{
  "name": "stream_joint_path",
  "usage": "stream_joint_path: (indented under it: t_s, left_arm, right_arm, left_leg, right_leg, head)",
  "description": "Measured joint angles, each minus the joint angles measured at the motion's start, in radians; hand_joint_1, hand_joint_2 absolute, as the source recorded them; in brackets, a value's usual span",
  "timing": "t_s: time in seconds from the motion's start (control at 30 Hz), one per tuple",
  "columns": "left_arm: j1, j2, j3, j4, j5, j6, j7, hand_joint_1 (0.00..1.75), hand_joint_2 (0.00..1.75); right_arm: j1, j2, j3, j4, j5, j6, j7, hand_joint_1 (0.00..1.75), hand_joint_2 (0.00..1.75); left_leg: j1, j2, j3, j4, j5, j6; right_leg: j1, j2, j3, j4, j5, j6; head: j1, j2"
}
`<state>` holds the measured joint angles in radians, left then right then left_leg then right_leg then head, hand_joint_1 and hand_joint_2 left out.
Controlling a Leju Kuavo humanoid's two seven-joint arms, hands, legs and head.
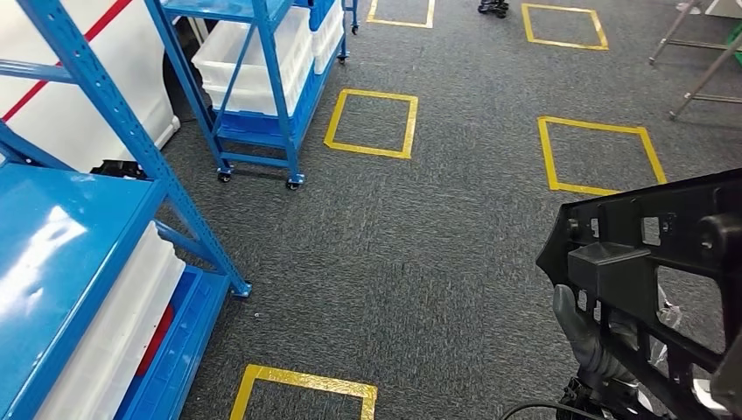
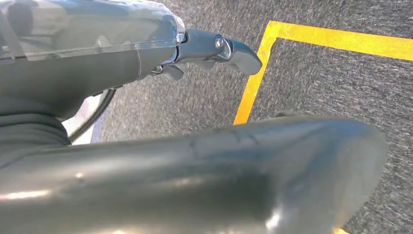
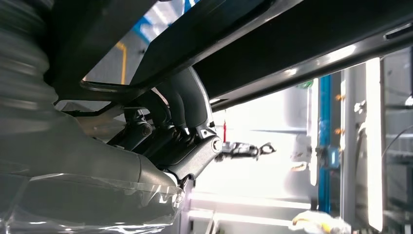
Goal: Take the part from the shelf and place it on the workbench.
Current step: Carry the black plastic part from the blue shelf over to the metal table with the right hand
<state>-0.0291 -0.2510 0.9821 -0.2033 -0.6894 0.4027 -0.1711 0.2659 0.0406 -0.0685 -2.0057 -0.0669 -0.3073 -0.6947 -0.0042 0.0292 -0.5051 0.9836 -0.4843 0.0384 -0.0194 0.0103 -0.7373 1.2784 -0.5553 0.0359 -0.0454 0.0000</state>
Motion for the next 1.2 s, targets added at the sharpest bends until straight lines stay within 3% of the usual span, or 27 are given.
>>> stream_joint_path:
  t_s: [0.03,0.07,0.13,0.2,0.23,0.3,0.33,0.4,0.43,0.47,0.5,0.53,0.57,0.63,0.7,0.73,0.77,0.8,0.83,0.9,0.97,1.03,1.07,1.13,1.2]
  left_arm:
    - [0.002,-0.001,0.000,0.000,0.001,0.000,-0.001,0.00,0.00]
    - [0.002,-0.001,0.000,0.000,0.002,0.000,-0.003,0.00,0.00]
    - [0.002,-0.003,0.002,0.000,0.007,0.001,-0.007,0.00,0.00]
    - [0.003,-0.006,0.004,0.000,0.010,0.003,-0.009,0.00,0.00]
    - [0.003,-0.007,0.005,0.000,0.010,0.004,-0.010,0.00,0.00]
    - [0.002,-0.007,0.007,0.000,0.011,0.005,-0.010,0.00,0.00]
    - [0.002,-0.008,0.008,0.000,0.011,0.006,-0.011,0.00,0.00]
    - [0.003,-0.008,0.009,0.000,0.011,0.006,-0.012,0.00,0.00]
    - [0.004,-0.008,0.011,0.000,0.012,0.006,-0.012,0.00,0.00]
    - [0.005,-0.008,0.013,0.000,0.013,0.006,-0.013,0.00,0.00]
    - [0.006,-0.008,0.015,0.000,0.014,0.005,-0.013,0.00,0.00]
    - [0.007,-0.008,0.017,0.000,0.015,0.003,-0.013,0.00,0.00]
    - [0.008,-0.008,0.018,0.000,0.017,0.000,-0.014,0.00,0.00]
    - [0.009,-0.008,0.019,0.000,0.018,-0.010,-0.018,0.00,0.00]
    - [0.009,-0.007,0.021,0.000,0.016,-0.021,-0.023,0.00,0.00]
    - [0.009,-0.007,0.021,0.000,0.014,-0.026,-0.025,0.00,0.00]
    - [0.008,-0.006,0.022,0.000,0.012,-0.032,-0.026,0.00,0.00]
    - [0.007,-0.006,0.022,0.000,0.009,-0.038,-0.028,0.00,0.00]
    - [0.006,-0.006,0.022,0.000,0.006,-0.046,-0.030,0.00,0.00]
    - [0.006,-0.005,0.021,0.000,0.001,-0.062,-0.035,0.00,0.00]
    - [0.009,-0.004,0.021,0.000,-0.002,-0.071,-0.038,0.00,0.00]
    - [0.012,-0.001,0.021,0.000,-0.002,-0.075,-0.039,0.00,0.00]
    - [0.012,0.000,0.021,0.000,-0.003,-0.076,-0.039,0.00,0.00]
    - [0.011,0.001,0.021,0.000,-0.006,-0.080,-0.040,0.00,0.00]
    - [0.010,0.002,0.021,0.000,-0.011,-0.089,-0.042,0.00,0.00]
  right_arm:
    - [-0.001,-0.004,0.000,0.006,-0.001,-0.001,0.000,1.75,1.75]
    - [-0.002,-0.009,0.001,0.011,-0.001,-0.002,0.000,1.75,1.75]
    - [-0.007,-0.020,0.002,0.021,-0.001,-0.006,0.000,1.75,1.75]
    - [-0.015,-0.029,0.005,0.029,0.000,-0.010,0.000,1.75,1.75]
    - [-0.018,-0.033,0.007,0.032,0.001,-0.014,0.000,1.75,1.75]
    - [-0.020,-0.039,0.009,0.038,0.001,-0.018,0.000,1.75,1.75]
    - [-0.020,-0.041,0.009,0.040,0.001,-0.018,0.000,1.75,1.75]
    - [-0.023,-0.043,0.009,0.044,0.002,-0.019,0.000,1.75,1.75]
    - [-0.026,-0.044,0.010,0.045,0.003,-0.021,0.000,1.75,1.75]
    - [-0.028,-0.045,0.011,0.047,0.004,-0.026,0.000,1.75,1.75]
    - [-0.028,-0.047,0.013,0.049,0.006,-0.033,0.000,1.75,1.75]
    - [-0.028,-0.051,0.015,0.050,0.008,-0.040,0.000,1.75,1.75]
    - [-0.027,-0.055,0.017,0.052,0.009,-0.049,0.000,1.75,1.75]
    - [-0.027,-0.064,0.023,0.053,0.012,-0.067,0.000,1.75,1.75]
    - [-0.027,-0.074,0.027,0.052,0.013,-0.085,0.000,1.75,1.75]
    - [-0.026,-0.079,0.027,0.052,0.013,-0.092,0.000,1.75,1.75]
    - [-0.023,-0.085,0.027,0.050,0.013,-0.100,0.000,1.75,1.75]
    - [-0.017,-0.091,0.027,0.047,0.013,-0.107,0.000,1.75,1.75]
    - [-0.007,-0.096,0.027,0.042,0.014,-0.116,0.000,1.75,1.75]
    - [0.010,-0.107,0.027,0.027,0.020,-0.132,-0.001,1.75,1.75]
    - [0.018,-0.114,0.027,0.014,0.027,-0.143,-0.001,1.75,1.75]
    - [0.026,-0.117,0.027,0.007,0.032,-0.147,-0.001,1.75,1.75]
    - [0.033,-0.119,0.027,0.004,0.034,-0.151,-0.001,1.75,1.75]
    - [0.045,-0.122,0.027,-0.003,0.044,-0.167,-0.001,1.75,1.75]
    - [0.052,-0.126,0.027,-0.019,0.062,-0.196,-0.001,1.75,1.75]
  left_leg:
    - [-0.001,0.015,-0.002,0.001,-0.001,0.000]
    - [-0.001,0.029,-0.002,0.002,-0.002,-0.001]
    - [-0.002,0.055,0.000,0.005,-0.007,-0.006]
    - [-0.007,0.076,0.003,0.010,-0.015,-0.015]
    - [-0.009,0.085,0.005,0.012,-0.018,-0.021]
    - [-0.011,0.102,0.008,0.012,-0.022,-0.030]
    - [-0.009,0.094,0.008,0.017,-0.029,-0.035]
    - [-0.004,0.041,-0.017,0.077,-0.070,-0.046]
    - [-0.001,0.007,-0.045,0.139,-0.104,-0.049]
    - [0.000,-0.012,-0.080,0.212,-0.138,-0.050]
    - [0.001,-0.020,-0.111,0.278,-0.160,-0.051]
    - [0.001,-0.022,-0.131,0.315,-0.164,-0.051]
    - [0.002,-0.023,-0.132,0.313,-0.146,-0.050]
    - [0.006,-0.047,-0.087,0.201,-0.069,-0.046]
    - [0.012,-0.111,-0.038,0.077,-0.017,-0.040]
    - [0.012,-0.134,-0.027,0.046,-0.010,-0.038]
    - [0.011,-0.141,-0.024,0.036,-0.012,-0.035]
    - [0.010,-0.129,-0.022,0.031,-0.010,-0.031]
    - [0.009,-0.114,-0.019,0.026,-0.005,-0.024]
    - [0.010,-0.081,-0.016,0.014,0.005,-0.010]
    - [0.007,-0.045,-0.017,0.009,0.008,-0.002]
    - [0.004,-0.009,-0.019,0.009,0.007,0.000]
    - [0.004,0.009,-0.020,0.009,0.005,0.000]
    - [0.003,0.039,-0.020,0.011,0.002,-0.004]
    - [-0.001,0.062,-0.016,0.014,-0.005,-0.013]
  right_leg:
    - [-0.002,-0.003,-0.006,0.024,-0.003,0.003]
    - [-0.003,-0.008,0.009,0.007,0.012,0.005]
    - [-0.003,-0.038,0.085,-0.121,0.066,0.004]
    - [0.006,-0.073,0.145,-0.230,0.095,-0.010]
    - [0.011,-0.080,0.155,-0.251,0.095,-0.018]
    - [0.013,-0.058,0.152,-0.253,0.097,-0.032]
    - [0.012,-0.047,0.151,-0.256,0.099,-0.037]
    - [0.006,-0.025,0.149,-0.262,0.105,-0.050]
    - [0.006,-0.014,0.148,-0.262,0.107,-0.055]
    - [0.007,-0.002,0.146,-0.262,0.109,-0.058]
    - [0.007,0.011,0.144,-0.261,0.109,-0.059]
    - [0.008,0.025,0.143,-0.260,0.110,-0.059]
    - [0.008,0.040,0.143,-0.259,0.111,-0.059]
    - [0.007,0.072,0.143,-0.255,0.112,-0.057]
    - [0.007,0.099,0.139,-0.251,0.114,-0.048]
    - [0.006,0.112,0.134,-0.250,0.116,-0.040]
    - [0.004,0.125,0.129,-0.251,0.120,-0.032]
    - [0.001,0.139,0.125,-0.253,0.124,-0.023]
    - [-0.001,0.139,0.122,-0.251,0.125,-0.016]
    - [0.002,0.086,0.101,-0.213,0.097,-0.009]
    - [0.005,0.019,0.052,-0.107,0.032,-0.003]
    - [0.001,0.000,0.008,-0.006,-0.012,0.003]
    - [-0.001,-0.004,0.008,0.004,-0.010,0.006]
    - [-0.003,-0.026,0.065,-0.082,0.037,0.008]
    - [0.002,-0.080,0.142,-0.211,0.076,0.000]
  head:
    - [0.000,0.000]
    - [0.000,0.000]
    - [0.000,0.000]
    - [0.000,0.000]
    - [0.000,0.000]
    - [0.000,0.000]
    - [0.000,0.000]
    - [0.000,0.000]
    - [0.000,0.000]
    - [0.000,0.000]
    - [0.000,0.000]
    - [0.000,0.000]
    - [0.000,0.000]
    - [0.000,0.000]
    - [0.000,0.000]
    - [0.000,0.000]
    - [0.000,0.000]
    - [0.000,0.000]
    - [0.000,0.000]
    - [0.000,0.000]
    - [0.000,0.000]
    - [0.000,0.000]
    - [0.000,0.000]
    - [0.000,0.000]
    - [0.000,0.000]
